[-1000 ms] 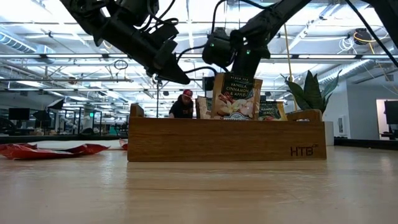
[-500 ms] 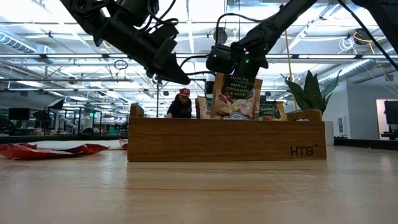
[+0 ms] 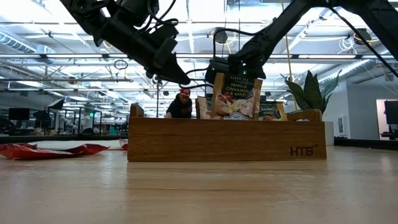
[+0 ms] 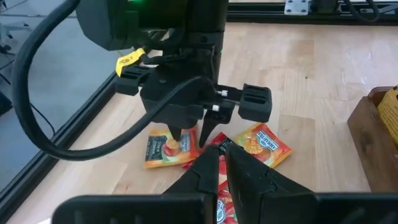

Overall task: Pick & Place Tea
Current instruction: Put the top yellow tea bag into the right section of the wooden organizer

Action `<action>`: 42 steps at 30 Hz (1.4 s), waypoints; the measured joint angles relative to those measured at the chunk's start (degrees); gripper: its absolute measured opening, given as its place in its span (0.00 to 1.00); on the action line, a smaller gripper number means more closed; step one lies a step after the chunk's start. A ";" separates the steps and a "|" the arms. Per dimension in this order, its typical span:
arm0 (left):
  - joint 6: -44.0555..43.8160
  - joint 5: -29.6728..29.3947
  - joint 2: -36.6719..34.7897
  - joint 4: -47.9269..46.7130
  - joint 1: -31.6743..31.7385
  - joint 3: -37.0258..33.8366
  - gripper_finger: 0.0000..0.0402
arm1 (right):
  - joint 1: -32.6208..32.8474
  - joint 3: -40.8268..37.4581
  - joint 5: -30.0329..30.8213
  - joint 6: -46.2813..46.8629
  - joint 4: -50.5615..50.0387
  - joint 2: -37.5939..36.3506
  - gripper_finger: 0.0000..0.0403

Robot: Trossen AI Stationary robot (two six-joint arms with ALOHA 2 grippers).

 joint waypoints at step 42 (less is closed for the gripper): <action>-21.38 4.78 -0.07 5.59 5.24 -0.02 0.58 | 28.50 -7.69 54.24 -13.23 22.68 -10.22 0.01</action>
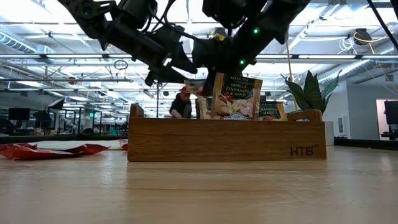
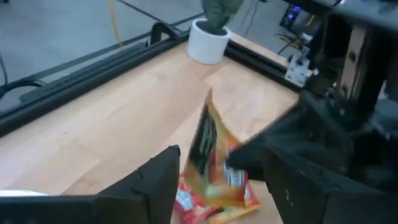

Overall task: Pick & Place Tea
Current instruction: Put the top yellow tea bag into the right section of the wooden organizer

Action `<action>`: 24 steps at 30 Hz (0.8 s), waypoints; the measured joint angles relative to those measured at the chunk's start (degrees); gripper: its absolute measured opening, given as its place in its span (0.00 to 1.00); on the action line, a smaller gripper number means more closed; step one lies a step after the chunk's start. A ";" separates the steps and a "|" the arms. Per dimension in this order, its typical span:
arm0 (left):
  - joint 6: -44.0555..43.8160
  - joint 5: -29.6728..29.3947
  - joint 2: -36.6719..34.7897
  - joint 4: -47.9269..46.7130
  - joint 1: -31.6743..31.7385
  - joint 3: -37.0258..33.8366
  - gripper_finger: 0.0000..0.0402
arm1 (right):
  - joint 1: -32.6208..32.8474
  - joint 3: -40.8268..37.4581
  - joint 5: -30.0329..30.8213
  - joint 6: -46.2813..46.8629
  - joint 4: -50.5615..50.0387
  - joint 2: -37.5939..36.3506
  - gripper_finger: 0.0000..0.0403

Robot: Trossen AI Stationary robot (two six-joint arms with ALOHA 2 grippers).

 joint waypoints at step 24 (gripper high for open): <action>0.74 5.62 0.02 0.28 1.06 0.00 0.27 | 1.60 0.01 2.93 -3.45 3.78 -0.02 0.01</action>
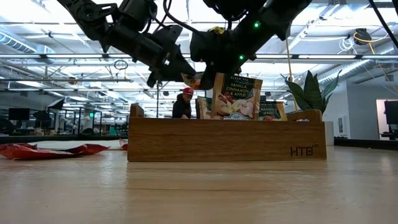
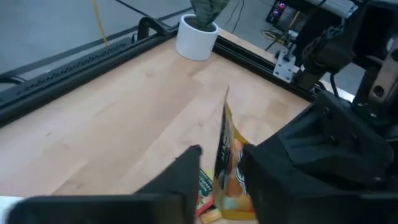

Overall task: Pick & Place Tea
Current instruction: Put the top yellow tea bag into the right section of the wooden organizer

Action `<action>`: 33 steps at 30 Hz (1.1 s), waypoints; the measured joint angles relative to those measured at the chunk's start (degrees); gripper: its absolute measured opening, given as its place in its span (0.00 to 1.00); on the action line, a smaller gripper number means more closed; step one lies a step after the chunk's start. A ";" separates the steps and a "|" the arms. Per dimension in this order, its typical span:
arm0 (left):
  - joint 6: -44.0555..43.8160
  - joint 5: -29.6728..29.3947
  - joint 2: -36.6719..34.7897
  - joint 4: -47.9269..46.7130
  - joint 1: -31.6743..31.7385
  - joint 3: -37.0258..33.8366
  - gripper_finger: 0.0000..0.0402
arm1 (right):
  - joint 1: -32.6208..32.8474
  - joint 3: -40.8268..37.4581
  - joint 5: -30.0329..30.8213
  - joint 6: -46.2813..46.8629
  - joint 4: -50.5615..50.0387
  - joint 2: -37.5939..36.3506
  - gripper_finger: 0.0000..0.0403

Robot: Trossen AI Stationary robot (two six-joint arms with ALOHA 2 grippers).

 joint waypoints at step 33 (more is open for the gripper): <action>38.12 -18.54 -4.15 -4.18 -16.05 0.04 0.01 | -1.55 -25.94 -30.88 36.73 19.01 -25.85 0.24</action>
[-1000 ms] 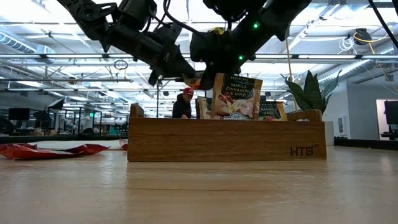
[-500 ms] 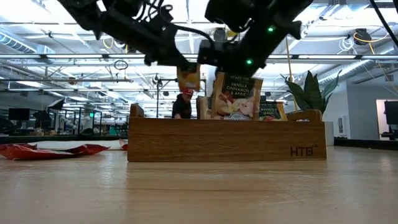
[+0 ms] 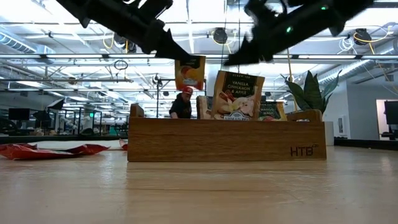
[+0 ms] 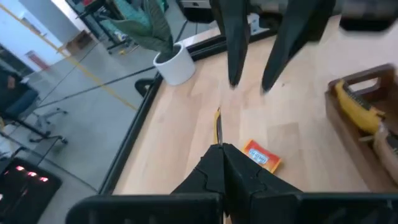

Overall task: Pick & Place Tea
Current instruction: Put the top yellow tea bag into the right section of the wooden organizer

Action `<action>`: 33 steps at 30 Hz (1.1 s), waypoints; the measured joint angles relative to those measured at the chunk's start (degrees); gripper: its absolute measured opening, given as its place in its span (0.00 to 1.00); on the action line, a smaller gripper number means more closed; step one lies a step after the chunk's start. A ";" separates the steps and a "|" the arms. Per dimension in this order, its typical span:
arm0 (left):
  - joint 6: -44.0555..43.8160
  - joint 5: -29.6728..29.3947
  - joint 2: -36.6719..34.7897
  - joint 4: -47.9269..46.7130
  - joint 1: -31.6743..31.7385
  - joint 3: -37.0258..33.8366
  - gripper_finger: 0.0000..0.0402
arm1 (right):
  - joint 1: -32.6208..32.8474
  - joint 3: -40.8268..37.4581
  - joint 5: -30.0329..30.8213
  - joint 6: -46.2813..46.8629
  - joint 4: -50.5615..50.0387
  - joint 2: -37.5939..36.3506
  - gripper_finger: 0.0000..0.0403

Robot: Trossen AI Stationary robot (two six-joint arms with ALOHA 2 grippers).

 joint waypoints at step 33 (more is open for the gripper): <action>-5.85 9.44 0.07 1.23 1.47 0.00 0.01 | -11.15 -1.61 -26.23 2.02 26.89 11.30 0.04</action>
